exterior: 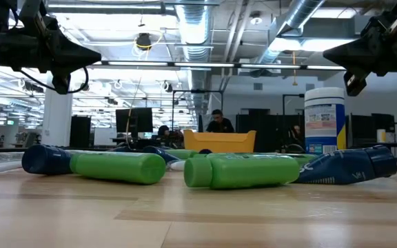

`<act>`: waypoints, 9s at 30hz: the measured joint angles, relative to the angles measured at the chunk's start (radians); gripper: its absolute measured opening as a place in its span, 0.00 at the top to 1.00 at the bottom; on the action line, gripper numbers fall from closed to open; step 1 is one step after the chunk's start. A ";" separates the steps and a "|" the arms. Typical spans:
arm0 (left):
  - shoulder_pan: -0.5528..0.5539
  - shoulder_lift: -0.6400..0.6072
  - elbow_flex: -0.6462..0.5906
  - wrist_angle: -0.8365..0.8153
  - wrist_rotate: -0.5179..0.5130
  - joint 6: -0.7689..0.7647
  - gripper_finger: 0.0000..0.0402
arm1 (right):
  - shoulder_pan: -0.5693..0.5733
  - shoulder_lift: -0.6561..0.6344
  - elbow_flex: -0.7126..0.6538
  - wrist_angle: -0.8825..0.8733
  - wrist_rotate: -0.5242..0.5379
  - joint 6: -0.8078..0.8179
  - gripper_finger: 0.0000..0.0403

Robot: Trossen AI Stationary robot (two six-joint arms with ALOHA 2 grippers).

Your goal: Pick & Place Travel size toiletries

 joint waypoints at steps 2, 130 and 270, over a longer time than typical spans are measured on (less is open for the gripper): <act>0.000 0.000 0.000 0.000 0.000 0.000 0.98 | 0.000 0.000 0.000 0.000 0.000 0.000 1.00; -0.116 1.193 0.745 -0.772 0.190 -0.754 0.68 | -0.014 0.527 0.458 -0.140 0.205 -0.071 0.42; -0.958 1.315 0.829 -0.585 0.427 -0.500 0.88 | -0.014 0.649 0.458 -0.209 0.205 -0.018 0.42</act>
